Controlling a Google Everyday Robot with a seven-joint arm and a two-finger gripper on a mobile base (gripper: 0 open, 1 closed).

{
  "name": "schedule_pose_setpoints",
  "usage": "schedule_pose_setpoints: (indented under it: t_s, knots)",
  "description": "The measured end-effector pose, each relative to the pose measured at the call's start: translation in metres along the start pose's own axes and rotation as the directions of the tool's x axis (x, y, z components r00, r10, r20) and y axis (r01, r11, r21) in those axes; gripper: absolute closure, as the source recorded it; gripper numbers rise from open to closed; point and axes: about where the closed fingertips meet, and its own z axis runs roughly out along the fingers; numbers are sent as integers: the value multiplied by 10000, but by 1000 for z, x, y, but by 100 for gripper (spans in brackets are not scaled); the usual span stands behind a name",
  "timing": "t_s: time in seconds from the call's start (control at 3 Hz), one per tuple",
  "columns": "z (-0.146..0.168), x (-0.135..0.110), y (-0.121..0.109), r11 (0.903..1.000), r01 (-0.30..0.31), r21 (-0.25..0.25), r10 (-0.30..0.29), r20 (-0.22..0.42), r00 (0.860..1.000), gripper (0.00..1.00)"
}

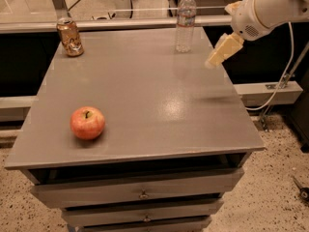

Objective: Pick water bottle

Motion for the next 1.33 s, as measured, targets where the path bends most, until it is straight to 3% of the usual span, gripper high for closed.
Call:
schedule_pose_setpoints:
  t_s: [0.33, 0.67, 1.0, 1.33]
  knots:
    - [28, -17, -18, 9952, -879, 430, 822, 1202, 9893, 0]
    - [61, -27, -38, 9812, -1791, 718, 1606, 2106, 9643, 0]
    - [91, -33, -52, 9660, -2454, 812, 2157, 2703, 9383, 0]
    - [122, -33, -63, 9450, -3182, 754, 2746, 3453, 8974, 0]
